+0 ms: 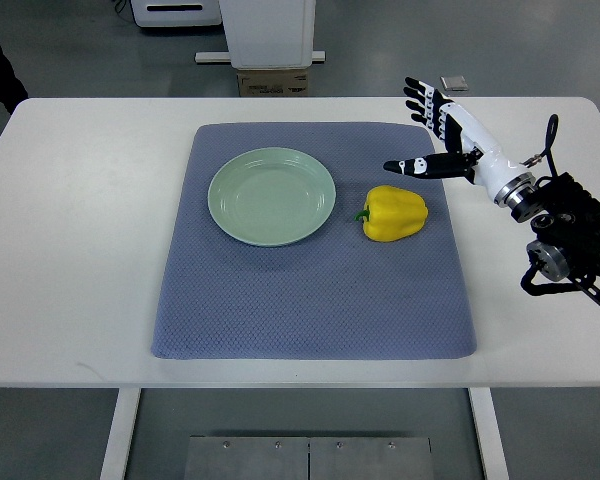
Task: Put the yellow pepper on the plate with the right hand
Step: 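Reach the open right hand over the yellow pepper, then close the right hand fingers around the yellow pepper and lift it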
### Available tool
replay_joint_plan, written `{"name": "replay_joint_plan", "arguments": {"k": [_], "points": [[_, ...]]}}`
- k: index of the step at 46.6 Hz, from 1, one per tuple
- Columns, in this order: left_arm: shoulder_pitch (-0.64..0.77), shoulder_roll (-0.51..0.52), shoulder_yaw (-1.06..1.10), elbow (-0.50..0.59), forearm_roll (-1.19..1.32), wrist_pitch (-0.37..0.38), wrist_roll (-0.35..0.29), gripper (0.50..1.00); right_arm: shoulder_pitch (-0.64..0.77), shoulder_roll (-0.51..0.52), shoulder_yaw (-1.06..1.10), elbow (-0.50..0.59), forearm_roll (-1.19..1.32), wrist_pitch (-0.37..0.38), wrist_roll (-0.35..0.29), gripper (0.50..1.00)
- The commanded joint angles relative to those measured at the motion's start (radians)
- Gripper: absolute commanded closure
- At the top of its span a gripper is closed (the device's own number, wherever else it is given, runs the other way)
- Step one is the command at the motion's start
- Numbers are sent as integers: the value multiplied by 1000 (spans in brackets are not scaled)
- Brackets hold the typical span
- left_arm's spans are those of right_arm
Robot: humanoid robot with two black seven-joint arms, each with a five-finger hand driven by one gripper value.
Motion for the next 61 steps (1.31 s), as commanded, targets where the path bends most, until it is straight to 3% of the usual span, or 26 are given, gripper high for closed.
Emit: {"name": "replay_joint_plan", "arguments": {"k": [1, 21, 61], "points": [[0, 0, 0, 0, 0, -1, 0, 500, 12, -5, -40, 11, -31, -1, 0, 502], [0, 0, 0, 0, 0, -1, 0, 500, 55, -17, -224, 7, -157, -21, 0, 505], [0, 0, 0, 0, 0, 1, 0, 500, 37, 37, -282, -44, -189, -82, 0, 519]]}}
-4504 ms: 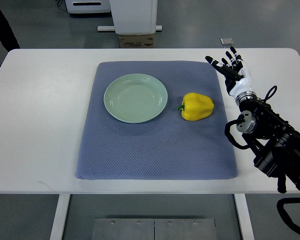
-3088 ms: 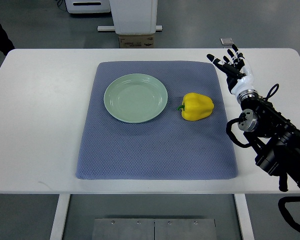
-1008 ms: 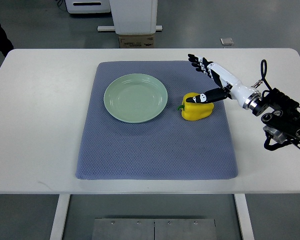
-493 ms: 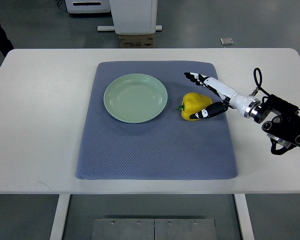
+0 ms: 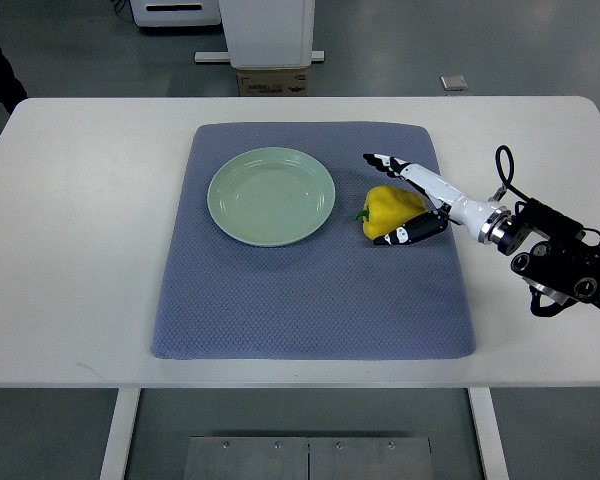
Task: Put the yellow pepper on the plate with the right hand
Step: 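Close the right hand fingers around the yellow pepper and lift it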
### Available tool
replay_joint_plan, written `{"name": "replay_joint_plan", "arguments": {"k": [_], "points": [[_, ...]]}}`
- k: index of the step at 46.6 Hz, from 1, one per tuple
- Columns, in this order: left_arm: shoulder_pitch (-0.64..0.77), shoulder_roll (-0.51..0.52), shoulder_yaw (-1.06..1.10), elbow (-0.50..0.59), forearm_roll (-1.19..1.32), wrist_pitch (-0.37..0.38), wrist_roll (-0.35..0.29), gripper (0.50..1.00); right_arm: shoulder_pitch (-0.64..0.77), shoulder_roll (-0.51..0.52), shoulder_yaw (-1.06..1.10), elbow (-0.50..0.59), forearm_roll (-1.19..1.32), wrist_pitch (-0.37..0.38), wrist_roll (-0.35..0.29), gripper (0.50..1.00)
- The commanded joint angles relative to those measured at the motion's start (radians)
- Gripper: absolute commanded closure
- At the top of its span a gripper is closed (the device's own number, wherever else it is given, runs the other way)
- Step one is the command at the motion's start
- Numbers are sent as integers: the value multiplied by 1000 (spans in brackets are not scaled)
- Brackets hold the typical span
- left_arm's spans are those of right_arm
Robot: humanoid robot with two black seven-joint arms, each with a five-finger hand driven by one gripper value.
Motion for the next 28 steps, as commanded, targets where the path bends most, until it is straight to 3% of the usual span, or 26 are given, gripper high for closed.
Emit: {"name": "replay_joint_plan", "arguments": {"k": [1, 9, 14, 18, 23, 24, 28], "points": [[0, 0, 0, 0, 0, 0, 0, 500, -2, 5, -7, -3, 0, 0, 0, 519], [0, 0, 0, 0, 0, 0, 0, 500, -5, 18, -25, -9, 0, 0, 0, 563], [0, 0, 0, 0, 0, 1, 0, 500, -10, 24, -25, -18, 0, 0, 0, 632], [0, 0, 0, 0, 0, 0, 0, 500, -10, 24, -24, -27, 0, 0, 0, 749], [0, 0, 0, 0, 0, 1, 0, 500, -10, 26, -21, -49, 3, 2, 0, 977], [0, 0, 0, 0, 0, 0, 0, 500, -10, 26, -21, -50, 5, 2, 0, 1000], [0, 0, 0, 0, 0, 0, 0, 500, -10, 26, -16, -64, 9, 0, 0, 1000]]}}
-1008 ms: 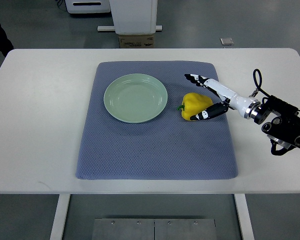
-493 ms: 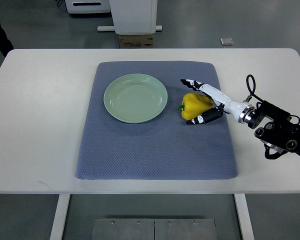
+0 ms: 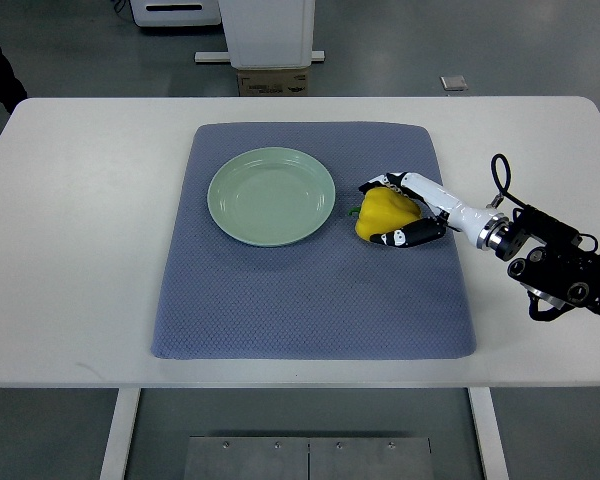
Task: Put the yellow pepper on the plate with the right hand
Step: 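Close the right hand fingers around the yellow pepper and lift it, then carry the pepper with the right hand and lower it onto the green plate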
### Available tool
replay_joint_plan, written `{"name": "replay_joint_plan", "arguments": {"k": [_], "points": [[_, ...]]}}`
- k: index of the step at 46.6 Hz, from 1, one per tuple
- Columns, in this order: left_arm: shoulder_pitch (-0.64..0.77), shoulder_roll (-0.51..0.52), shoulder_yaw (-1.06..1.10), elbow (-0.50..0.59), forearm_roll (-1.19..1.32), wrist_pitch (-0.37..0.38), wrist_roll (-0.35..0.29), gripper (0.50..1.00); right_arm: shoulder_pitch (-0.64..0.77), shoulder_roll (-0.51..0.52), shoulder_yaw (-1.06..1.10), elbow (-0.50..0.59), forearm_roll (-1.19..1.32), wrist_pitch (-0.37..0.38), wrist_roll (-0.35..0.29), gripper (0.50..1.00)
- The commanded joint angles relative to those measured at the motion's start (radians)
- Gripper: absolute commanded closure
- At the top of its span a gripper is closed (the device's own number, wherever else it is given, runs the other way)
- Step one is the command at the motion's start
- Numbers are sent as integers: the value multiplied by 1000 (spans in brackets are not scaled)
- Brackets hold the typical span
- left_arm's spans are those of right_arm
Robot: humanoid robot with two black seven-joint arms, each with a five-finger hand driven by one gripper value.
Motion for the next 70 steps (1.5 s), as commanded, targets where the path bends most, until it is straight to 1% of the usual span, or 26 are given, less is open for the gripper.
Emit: {"name": "replay_joint_plan", "arguments": {"k": [1, 15, 21, 33, 45, 53, 61, 70], "points": [[0, 0, 0, 0, 0, -1, 0, 500, 2, 0, 5, -13, 5, -1, 0, 1000], [0, 0, 0, 0, 0, -1, 0, 500, 12, 5, 91, -18, 16, -1, 0, 1000], [0, 0, 0, 0, 0, 1, 0, 500, 46, 26, 122, -16, 16, -1, 0, 1000], [0, 0, 0, 0, 0, -1, 0, 500, 112, 129, 125, -20, 16, -4, 0, 1000], [0, 0, 0, 0, 0, -1, 0, 500, 129, 219, 123, -46, 14, -4, -49, 1000], [0, 0, 0, 0, 0, -1, 0, 500, 138, 276, 122, -50, 12, -26, -75, 1000], [0, 0, 0, 0, 0, -1, 0, 500, 133, 276, 116, -70, 0, -27, -78, 1000], [0, 0, 0, 0, 0, 1, 0, 500, 120, 276, 105, -67, -4, -26, -77, 1000]]}}
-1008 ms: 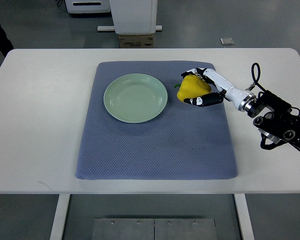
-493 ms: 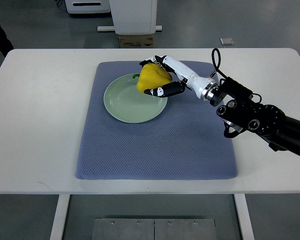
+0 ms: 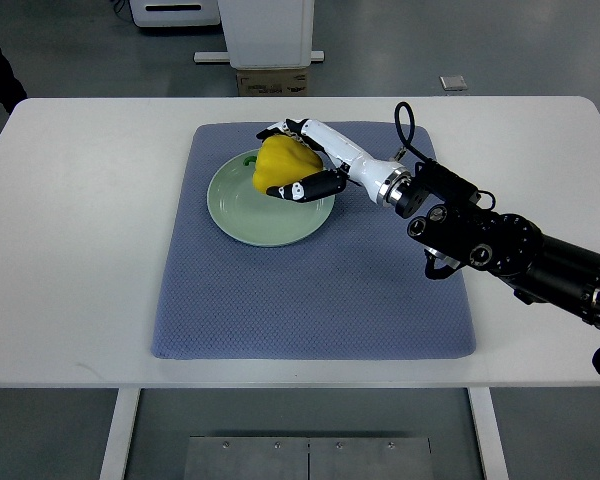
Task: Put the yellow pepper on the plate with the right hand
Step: 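Carry the pepper with the right hand and lower it onto the green plate, then open the right hand fingers and withdraw the hand from the pepper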
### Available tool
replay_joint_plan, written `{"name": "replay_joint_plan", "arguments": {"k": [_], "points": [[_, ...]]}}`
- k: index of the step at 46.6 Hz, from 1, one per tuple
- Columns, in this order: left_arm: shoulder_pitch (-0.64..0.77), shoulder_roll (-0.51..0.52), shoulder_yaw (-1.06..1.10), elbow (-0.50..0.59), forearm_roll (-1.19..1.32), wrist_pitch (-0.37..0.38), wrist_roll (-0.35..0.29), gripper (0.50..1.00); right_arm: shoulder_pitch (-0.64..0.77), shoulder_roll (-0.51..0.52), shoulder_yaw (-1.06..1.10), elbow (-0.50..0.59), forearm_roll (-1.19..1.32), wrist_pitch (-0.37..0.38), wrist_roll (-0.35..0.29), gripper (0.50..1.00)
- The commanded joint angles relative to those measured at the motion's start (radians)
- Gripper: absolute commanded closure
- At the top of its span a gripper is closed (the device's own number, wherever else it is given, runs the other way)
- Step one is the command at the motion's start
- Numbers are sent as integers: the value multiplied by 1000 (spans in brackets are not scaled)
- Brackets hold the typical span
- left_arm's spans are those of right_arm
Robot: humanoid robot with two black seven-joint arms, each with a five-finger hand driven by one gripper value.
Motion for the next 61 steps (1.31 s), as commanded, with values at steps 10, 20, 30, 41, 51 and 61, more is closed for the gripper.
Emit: {"name": "replay_joint_plan", "arguments": {"k": [10, 20, 30, 41, 51, 61], "points": [[0, 0, 0, 0, 0, 0, 0, 500, -53, 0, -15, 11, -51, 1, 6, 1000], [0, 0, 0, 0, 0, 1, 0, 500, -64, 0, -17, 13, -57, 3, -24, 1000], [0, 0, 0, 0, 0, 0, 0, 500, -64, 0, -9, 10, -53, 1, -66, 1000], [0, 0, 0, 0, 0, 1, 0, 500, -59, 0, 83, 10, -37, 1, -86, 507], [0, 0, 0, 0, 0, 1, 0, 500, -54, 0, 87, 10, -36, 1, -83, 500], [0, 0, 0, 0, 0, 0, 0, 500, -53, 0, 100, 13, -24, 1, -75, 500]]}}
